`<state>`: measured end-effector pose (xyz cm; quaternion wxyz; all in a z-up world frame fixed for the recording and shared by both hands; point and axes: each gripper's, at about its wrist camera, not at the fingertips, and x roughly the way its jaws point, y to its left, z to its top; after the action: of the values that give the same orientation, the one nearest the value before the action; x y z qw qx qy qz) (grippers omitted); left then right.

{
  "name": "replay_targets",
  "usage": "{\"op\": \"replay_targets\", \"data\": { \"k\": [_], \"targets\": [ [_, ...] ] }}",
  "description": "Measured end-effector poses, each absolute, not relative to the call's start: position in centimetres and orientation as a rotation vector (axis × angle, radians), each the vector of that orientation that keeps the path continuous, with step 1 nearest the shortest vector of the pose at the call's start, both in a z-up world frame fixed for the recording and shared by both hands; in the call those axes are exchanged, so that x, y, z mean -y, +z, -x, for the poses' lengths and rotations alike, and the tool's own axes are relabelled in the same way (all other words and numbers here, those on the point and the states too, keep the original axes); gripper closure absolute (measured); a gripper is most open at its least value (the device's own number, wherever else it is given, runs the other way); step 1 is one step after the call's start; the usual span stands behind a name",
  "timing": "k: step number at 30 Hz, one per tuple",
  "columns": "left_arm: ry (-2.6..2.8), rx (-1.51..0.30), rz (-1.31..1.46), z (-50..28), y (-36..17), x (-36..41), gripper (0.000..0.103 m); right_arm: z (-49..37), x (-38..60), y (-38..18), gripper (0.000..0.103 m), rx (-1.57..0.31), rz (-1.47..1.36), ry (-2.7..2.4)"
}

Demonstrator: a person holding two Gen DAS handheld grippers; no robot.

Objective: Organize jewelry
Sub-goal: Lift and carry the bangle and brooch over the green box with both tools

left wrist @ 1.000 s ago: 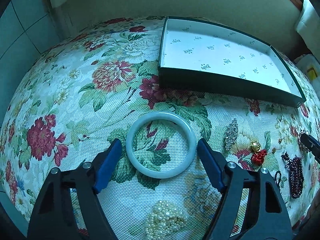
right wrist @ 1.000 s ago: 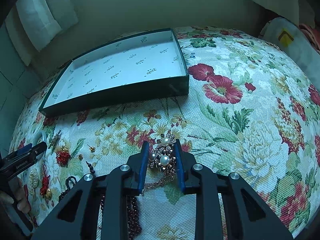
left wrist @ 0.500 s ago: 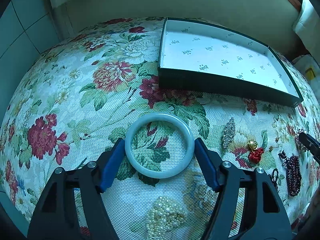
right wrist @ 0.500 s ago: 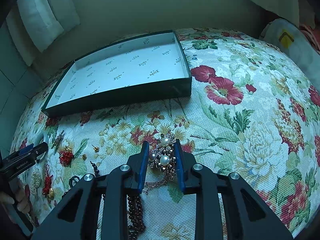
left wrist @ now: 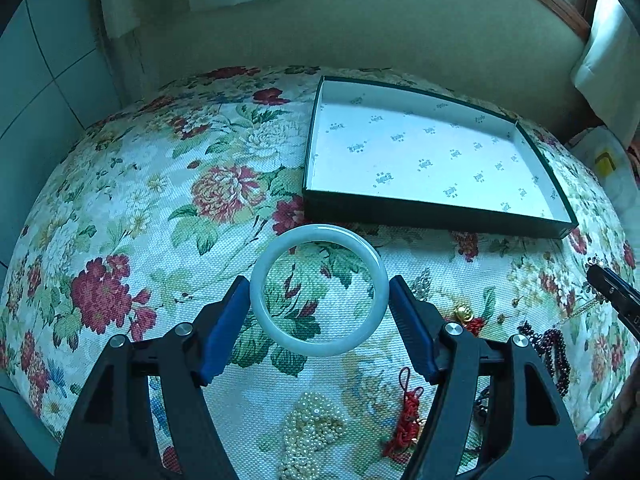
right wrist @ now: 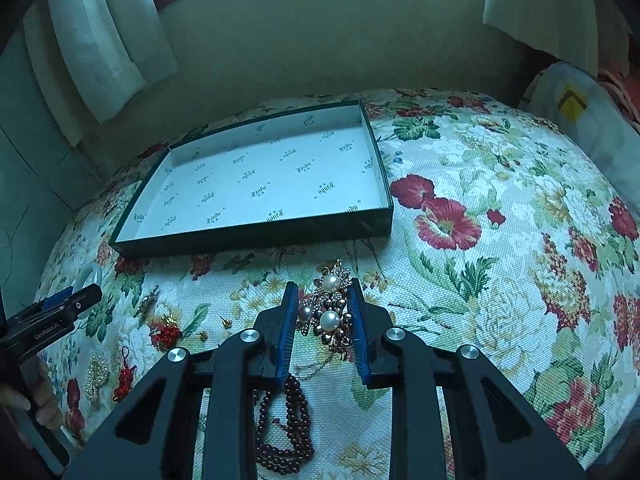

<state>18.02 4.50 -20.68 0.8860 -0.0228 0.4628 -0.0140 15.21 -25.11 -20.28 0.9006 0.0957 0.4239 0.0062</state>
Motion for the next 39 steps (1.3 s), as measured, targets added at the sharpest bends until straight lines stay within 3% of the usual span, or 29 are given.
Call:
{"op": "replay_targets", "data": {
  "k": [16, 21, 28, 39],
  "targets": [
    [-0.108, -0.81, 0.025, -24.3, -14.4, -1.2, 0.033, -22.1, 24.6, -13.2, 0.077, -0.7, -0.157, 0.05],
    [-0.118, -0.8, 0.028, -27.5, -15.0, 0.2, 0.033, -25.5, 24.8, -14.8, 0.077, -0.719, -0.164, 0.041],
    [-0.113, -0.889, 0.027, -30.8, -20.0, 1.3, 0.033, -28.7, 25.2, -19.7, 0.077, -0.826, -0.171, 0.026],
    [-0.103, -0.977, -0.008, -31.7, -24.5, 1.7, 0.033, -29.7, 25.4, -24.4, 0.077, -0.93, -0.148, 0.004]
  ]
}}
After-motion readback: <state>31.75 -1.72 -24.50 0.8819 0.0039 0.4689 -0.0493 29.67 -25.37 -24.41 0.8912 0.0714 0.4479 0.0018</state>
